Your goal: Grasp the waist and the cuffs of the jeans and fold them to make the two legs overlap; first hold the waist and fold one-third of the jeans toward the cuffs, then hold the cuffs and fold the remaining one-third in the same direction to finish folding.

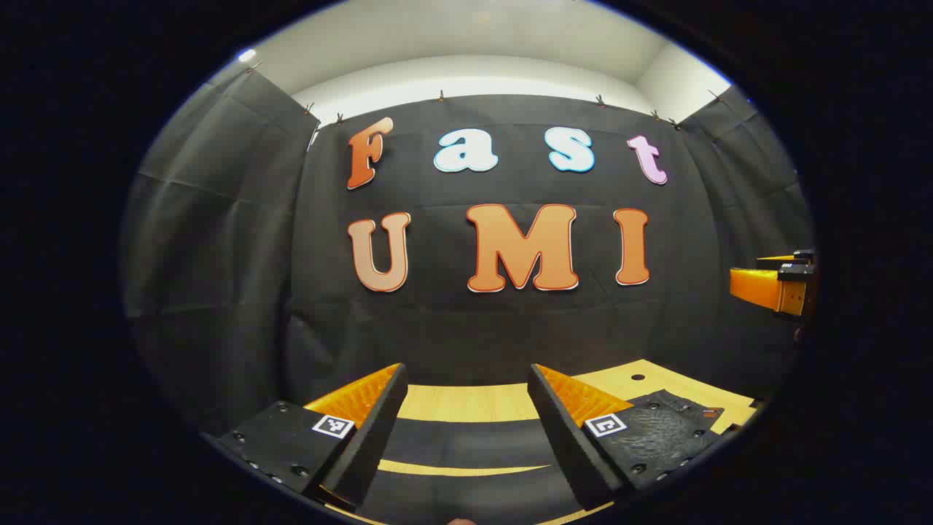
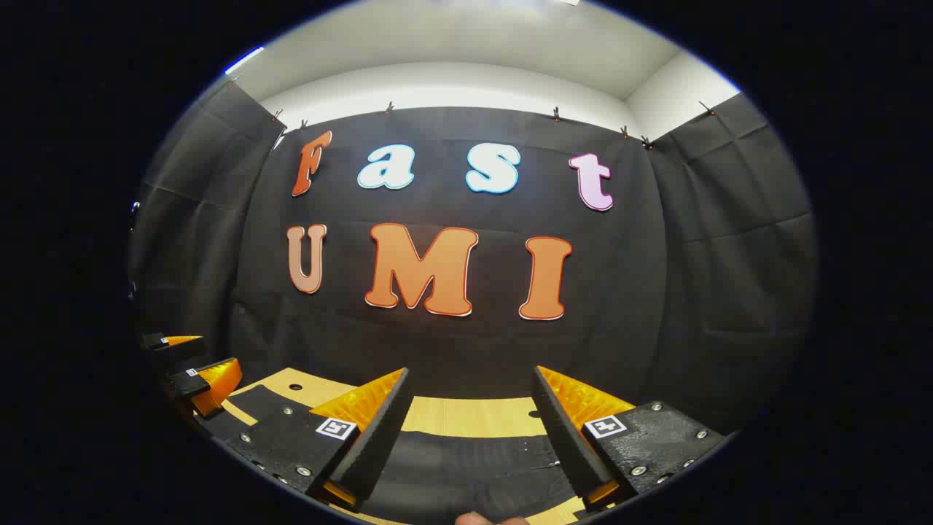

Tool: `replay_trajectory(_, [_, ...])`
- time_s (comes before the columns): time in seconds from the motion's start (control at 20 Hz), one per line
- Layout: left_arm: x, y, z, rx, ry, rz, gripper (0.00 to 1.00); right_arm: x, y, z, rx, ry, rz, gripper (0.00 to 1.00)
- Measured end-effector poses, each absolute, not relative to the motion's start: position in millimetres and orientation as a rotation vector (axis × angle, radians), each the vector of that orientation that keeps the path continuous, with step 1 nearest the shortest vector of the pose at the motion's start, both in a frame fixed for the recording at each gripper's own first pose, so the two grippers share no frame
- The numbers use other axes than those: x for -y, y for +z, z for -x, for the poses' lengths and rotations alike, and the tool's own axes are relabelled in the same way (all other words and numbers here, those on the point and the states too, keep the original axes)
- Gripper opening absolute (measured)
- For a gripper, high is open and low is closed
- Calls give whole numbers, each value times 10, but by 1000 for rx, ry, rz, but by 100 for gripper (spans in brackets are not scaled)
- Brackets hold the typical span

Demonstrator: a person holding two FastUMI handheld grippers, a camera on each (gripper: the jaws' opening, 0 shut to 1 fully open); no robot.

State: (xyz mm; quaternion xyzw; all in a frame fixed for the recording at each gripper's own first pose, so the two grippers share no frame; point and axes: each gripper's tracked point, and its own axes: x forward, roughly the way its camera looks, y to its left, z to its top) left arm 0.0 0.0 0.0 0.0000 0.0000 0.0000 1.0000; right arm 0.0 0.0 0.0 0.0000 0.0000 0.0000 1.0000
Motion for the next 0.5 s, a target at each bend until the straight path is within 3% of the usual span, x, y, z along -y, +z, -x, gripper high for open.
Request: replay_trajectory(0.5, [320, 270, -385, 1, -16, -30, 99, 15, -52, -578, -11, 47, -17, 94])
